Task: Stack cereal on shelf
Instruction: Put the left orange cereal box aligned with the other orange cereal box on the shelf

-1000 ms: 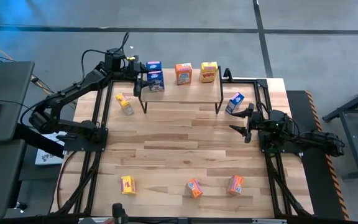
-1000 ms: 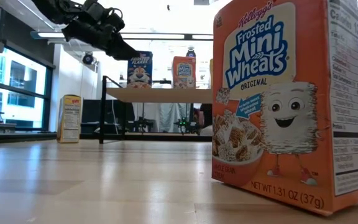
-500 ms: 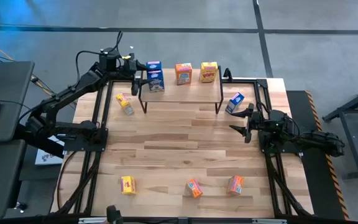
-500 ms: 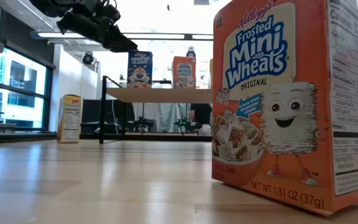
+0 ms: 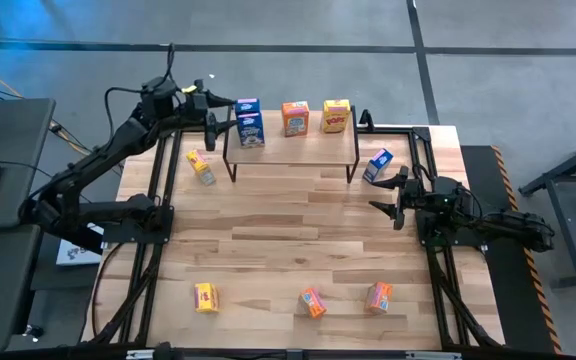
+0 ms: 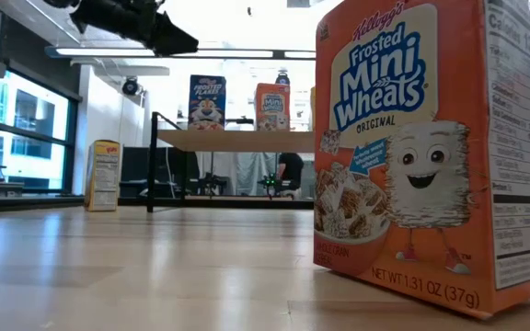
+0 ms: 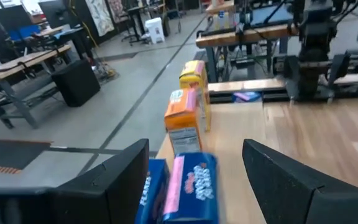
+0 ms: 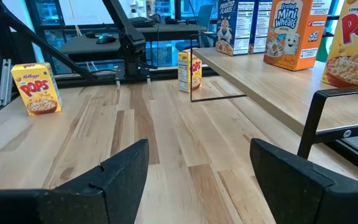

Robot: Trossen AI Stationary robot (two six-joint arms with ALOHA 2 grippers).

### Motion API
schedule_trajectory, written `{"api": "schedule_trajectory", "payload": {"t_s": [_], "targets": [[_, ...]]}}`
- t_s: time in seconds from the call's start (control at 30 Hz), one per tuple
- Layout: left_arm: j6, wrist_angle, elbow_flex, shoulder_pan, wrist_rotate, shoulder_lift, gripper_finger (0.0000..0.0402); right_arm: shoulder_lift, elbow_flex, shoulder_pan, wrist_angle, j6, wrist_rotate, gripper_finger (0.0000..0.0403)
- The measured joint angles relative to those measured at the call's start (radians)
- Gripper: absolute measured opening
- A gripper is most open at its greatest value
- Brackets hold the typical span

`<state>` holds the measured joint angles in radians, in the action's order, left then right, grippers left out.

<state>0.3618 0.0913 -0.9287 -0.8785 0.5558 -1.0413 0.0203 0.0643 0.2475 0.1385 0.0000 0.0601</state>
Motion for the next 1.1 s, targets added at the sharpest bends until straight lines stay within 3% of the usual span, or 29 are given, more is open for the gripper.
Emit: {"api": "schedule_trajectory", "payload": {"t_s": [0.33,0.8,1.1], "targets": [[-0.162,-0.016,0.000,0.144,-0.016,0.065,0.0251,0.000,0.000,0.000,0.000,0.000,0.000,0.0273],[-0.302,-0.042,0.000,0.395,-0.023,0.065,0.0251,0.000,0.000,0.000,0.000,0.000,0.000,0.0273],[-0.355,-0.054,0.000,0.530,-0.152,0.065,0.0251,0.000,0.000,0.000,0.000,0.000,0.000,0.0273]]}}
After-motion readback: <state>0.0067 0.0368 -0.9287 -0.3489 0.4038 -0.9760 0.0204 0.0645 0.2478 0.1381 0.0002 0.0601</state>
